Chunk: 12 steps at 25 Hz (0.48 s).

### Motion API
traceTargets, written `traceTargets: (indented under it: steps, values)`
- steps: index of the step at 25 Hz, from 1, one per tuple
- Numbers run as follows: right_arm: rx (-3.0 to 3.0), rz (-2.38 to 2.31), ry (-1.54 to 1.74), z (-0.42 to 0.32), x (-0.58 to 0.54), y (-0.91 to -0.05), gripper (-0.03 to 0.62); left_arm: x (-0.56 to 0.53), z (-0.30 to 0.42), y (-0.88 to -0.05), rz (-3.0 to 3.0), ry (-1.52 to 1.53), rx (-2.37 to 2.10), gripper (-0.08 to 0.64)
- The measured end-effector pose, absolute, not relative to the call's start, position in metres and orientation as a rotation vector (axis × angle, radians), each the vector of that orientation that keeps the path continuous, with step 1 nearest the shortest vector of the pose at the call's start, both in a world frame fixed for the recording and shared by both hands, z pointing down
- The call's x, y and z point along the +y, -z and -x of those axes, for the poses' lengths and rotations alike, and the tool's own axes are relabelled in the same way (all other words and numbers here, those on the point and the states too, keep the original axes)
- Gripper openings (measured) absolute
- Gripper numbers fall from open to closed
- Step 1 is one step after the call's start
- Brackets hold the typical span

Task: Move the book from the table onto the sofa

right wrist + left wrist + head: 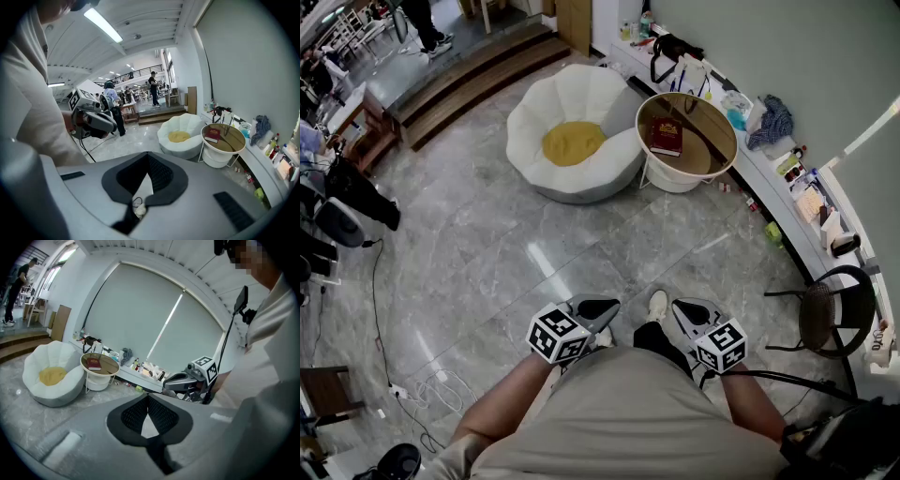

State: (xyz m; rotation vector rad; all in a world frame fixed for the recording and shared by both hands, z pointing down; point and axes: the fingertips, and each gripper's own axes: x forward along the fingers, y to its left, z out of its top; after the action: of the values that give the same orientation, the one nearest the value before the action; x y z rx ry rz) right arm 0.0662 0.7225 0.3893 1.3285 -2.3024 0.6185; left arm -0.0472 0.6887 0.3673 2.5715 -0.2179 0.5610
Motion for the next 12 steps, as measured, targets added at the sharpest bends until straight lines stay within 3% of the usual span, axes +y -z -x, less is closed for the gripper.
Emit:
traceTargets:
  steps: [12]
  values:
    - [-2.315,-1.353,-0.590,-0.124,0.702,-0.386,0.012,0.663,-0.003,-0.367,-2.564,-0.584,-0.252,0.009]
